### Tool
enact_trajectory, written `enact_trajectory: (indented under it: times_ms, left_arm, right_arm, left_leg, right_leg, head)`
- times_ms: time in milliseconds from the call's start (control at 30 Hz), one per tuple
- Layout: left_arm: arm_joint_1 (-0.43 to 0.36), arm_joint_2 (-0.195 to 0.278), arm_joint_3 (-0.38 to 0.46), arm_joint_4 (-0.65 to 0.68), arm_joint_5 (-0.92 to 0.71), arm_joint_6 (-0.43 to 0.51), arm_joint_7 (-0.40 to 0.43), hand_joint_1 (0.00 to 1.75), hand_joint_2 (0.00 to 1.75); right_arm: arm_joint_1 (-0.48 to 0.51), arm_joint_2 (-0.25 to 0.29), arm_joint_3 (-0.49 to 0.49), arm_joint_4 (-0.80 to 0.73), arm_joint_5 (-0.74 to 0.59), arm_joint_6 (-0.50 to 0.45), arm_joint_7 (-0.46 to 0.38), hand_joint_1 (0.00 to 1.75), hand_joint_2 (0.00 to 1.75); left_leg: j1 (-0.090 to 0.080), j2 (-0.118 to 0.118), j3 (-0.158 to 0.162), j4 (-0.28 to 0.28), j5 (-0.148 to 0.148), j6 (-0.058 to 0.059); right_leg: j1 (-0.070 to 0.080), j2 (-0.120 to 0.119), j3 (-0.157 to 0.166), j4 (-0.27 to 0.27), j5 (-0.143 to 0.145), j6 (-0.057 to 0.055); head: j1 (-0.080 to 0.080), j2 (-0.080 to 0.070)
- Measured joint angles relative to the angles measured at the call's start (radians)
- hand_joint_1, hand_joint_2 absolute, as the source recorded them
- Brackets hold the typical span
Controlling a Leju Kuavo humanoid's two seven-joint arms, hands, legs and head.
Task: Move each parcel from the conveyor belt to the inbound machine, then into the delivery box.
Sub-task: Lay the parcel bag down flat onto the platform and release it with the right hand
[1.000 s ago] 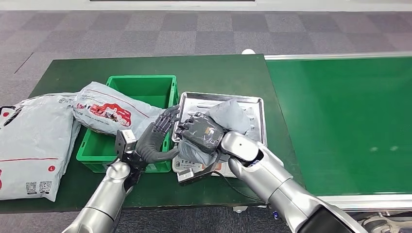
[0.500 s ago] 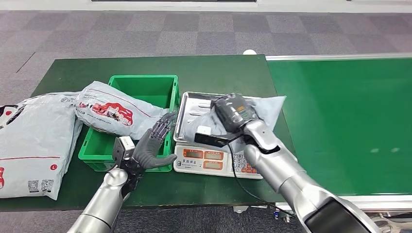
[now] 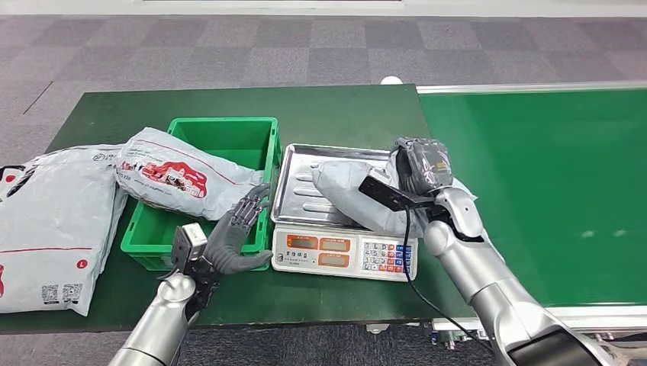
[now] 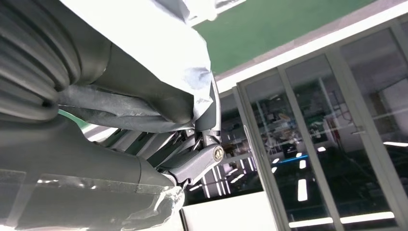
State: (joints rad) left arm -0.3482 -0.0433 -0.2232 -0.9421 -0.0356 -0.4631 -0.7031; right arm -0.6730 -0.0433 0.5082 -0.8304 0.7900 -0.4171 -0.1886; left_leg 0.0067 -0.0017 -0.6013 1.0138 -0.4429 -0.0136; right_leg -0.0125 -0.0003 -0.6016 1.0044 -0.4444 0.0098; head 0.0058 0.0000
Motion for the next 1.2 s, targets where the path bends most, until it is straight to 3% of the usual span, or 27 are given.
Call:
enact_trajectory:
  times_ms: [333, 367, 467, 500, 767, 1200]
  left_arm:
    - [0.005, 0.002, 0.000, -0.005, -0.001, 0.000, 0.000, 0.00, 1.75]
    - [0.004, 0.002, 0.000, -0.005, -0.003, 0.000, 0.000, 0.00, 1.75]
    - [0.004, 0.002, 0.000, -0.006, -0.008, -0.001, 0.000, 0.00, 1.75]
    - [0.005, 0.002, 0.000, -0.006, -0.009, -0.001, 0.000, 0.00, 1.75]
    - [0.005, 0.002, 0.000, -0.008, -0.017, 0.004, 0.000, 0.00, 1.75]
    - [0.011, 0.002, 0.001, -0.013, -0.018, 0.021, 0.000, 0.00, 1.75]
  right_arm:
    - [0.011, -0.004, -0.015, -0.001, 0.010, 0.029, 0.020, 1.75, 1.75]
    - [0.012, -0.004, -0.015, 0.000, 0.013, 0.055, 0.030, 1.39, 1.75]
    - [0.026, -0.003, -0.015, 0.005, -0.015, 0.166, 0.004, 0.08, 1.75]
    - [0.036, -0.003, -0.015, 0.007, -0.031, 0.194, -0.020, 0.00, 1.75]
    - [0.079, 0.016, -0.015, 0.019, -0.129, 0.243, -0.185, 0.00, 1.75]
    - [0.188, 0.017, -0.080, -0.121, -0.294, 0.136, -0.360, 0.00, 1.75]
  left_leg:
    - [0.000, 0.000, 0.000, 0.000, 0.000, 0.000]
    - [0.000, 0.000, 0.000, 0.000, 0.000, 0.000]
    - [0.000, 0.000, 0.000, 0.000, 0.000, 0.000]
    - [0.000, 0.000, 0.000, 0.000, 0.000, 0.000]
    - [0.000, 0.004, 0.002, 0.000, -0.001, -0.001]
    - [0.000, 0.004, 0.001, 0.000, -0.001, -0.001]
  right_leg:
    - [0.000, 0.000, 0.000, 0.000, 0.000, 0.000]
    - [0.000, 0.000, 0.000, 0.000, 0.000, 0.000]
    - [0.000, 0.000, 0.000, 0.000, 0.000, 0.000]
    - [0.000, 0.000, 0.000, 0.000, 0.000, 0.000]
    - [0.001, 0.003, 0.000, 0.000, 0.000, -0.001]
    - [0.001, 0.003, 0.000, 0.000, 0.000, -0.001]
  head:
    - [0.000, 0.000]
    - [0.000, 0.000]
    - [0.000, 0.000]
    - [0.000, 0.000]
    - [0.000, 0.000]
    - [0.000, 0.000]
